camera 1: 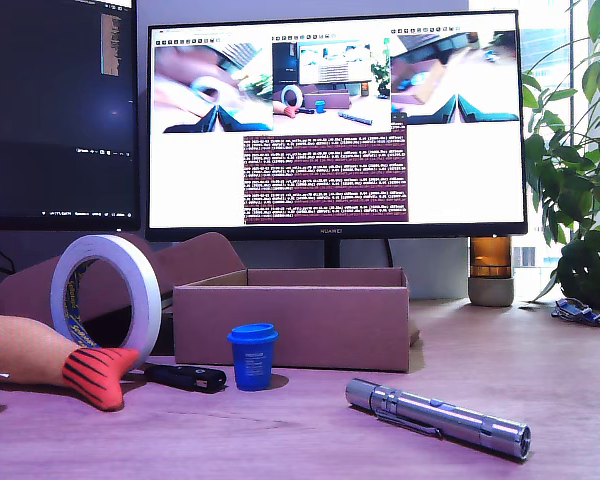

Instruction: Pick up the tape roll and place it inside the cardboard box

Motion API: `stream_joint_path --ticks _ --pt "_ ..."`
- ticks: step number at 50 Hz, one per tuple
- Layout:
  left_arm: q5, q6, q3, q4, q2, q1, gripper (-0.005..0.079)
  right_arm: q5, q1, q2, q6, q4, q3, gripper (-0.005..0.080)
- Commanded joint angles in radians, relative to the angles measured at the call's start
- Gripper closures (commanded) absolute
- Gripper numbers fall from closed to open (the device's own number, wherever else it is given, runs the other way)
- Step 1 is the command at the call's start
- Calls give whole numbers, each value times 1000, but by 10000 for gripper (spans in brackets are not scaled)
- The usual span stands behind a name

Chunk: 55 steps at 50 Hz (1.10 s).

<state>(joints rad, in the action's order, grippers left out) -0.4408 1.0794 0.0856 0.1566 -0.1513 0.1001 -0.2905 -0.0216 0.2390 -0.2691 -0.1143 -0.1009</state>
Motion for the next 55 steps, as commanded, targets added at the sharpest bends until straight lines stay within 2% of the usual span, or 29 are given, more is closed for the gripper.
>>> stream_joint_path --ticks 1,6,9,12,24,33,44,55 --pt "0 40 -14 -7 1 11 566 -20 -5 -2 -5 19 7 764" --pt "5 50 -14 -9 1 25 392 -48 -9 -2 -6 31 7 762" --pt "5 50 -14 -10 1 32 334 -48 -20 -2 -6 32 7 762" --pt "9 50 -14 -20 1 39 312 -48 -33 -2 -6 32 7 762" --pt "61 39 -14 -56 0 74 289 -45 -79 -2 -5 27 7 762" --pt "61 89 -14 -71 -10 89 274 -39 -85 -2 -4 27 7 762" --pt "65 100 -14 -127 -71 122 274 -40 -85 -2 -4 27 7 763" --pt "111 98 -14 -218 -178 162 275 -44 -111 -2 -3 34 7 763"
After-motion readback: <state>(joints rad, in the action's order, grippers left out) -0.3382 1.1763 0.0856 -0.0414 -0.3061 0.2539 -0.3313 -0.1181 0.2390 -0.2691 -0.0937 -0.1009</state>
